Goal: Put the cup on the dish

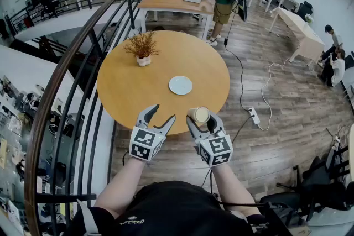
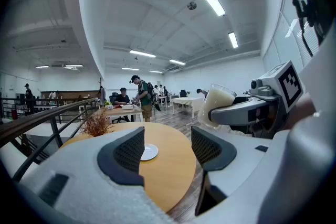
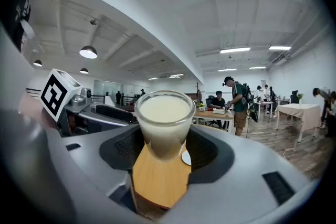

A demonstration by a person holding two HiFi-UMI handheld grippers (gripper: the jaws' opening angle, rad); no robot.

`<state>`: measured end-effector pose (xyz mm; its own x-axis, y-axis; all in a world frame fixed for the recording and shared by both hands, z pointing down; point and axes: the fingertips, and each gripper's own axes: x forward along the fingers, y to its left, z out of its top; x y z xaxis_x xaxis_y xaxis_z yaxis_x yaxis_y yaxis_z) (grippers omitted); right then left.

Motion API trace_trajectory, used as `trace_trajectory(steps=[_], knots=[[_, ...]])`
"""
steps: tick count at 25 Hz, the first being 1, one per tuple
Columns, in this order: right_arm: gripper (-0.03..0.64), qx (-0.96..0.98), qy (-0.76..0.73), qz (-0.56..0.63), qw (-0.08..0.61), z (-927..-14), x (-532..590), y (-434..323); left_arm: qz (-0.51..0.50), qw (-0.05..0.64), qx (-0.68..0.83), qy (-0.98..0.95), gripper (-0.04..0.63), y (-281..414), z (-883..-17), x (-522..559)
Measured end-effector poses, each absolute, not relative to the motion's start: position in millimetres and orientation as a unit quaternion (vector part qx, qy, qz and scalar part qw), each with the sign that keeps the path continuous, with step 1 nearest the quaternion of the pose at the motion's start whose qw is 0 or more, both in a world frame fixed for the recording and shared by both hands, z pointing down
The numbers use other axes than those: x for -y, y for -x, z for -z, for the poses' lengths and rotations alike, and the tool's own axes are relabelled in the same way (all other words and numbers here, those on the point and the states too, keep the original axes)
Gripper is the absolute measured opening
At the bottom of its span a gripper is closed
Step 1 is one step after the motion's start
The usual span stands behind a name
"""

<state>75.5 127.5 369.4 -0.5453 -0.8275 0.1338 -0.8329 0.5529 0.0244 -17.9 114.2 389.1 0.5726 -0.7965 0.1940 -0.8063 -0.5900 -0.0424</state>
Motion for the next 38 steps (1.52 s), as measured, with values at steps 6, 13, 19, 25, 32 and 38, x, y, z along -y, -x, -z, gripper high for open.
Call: trace_trajectory(steps=[6, 13, 19, 25, 32, 38], knots=[[0.249, 0.879, -0.472, -0.019, 0.061, -369.0, -123.6, -84.4, -0.099, 0.029, 0.454, -0.885, 0.282, 9.9, -389.2, -111.1], [0.249, 0.887, -0.459, -0.016, 0.049, -368.0, -119.3, -107.7, -0.106, 0.028, 0.462, -0.880, 0.282, -14.9, -393.4, -106.7], [0.249, 0.894, -0.446, -0.019, 0.044, -373.7, -113.5, -134.6, -0.119, 0.025, 0.471, -0.874, 0.282, -42.3, -397.8, -103.3], [0.249, 0.899, -0.436, -0.021, 0.037, -376.2, -119.9, -160.3, -0.130, 0.022, 0.476, -0.870, 0.282, -70.7, -402.6, -111.4], [0.249, 0.903, -0.429, -0.010, 0.037, -373.0, -122.6, -172.3, -0.127, 0.017, 0.480, -0.868, 0.282, -87.0, -397.8, -111.2], [0.249, 0.903, -0.426, -0.008, 0.044, -374.9, -122.5, -176.6, -0.122, 0.018, 0.478, -0.870, 0.282, -94.9, -402.7, -108.7]])
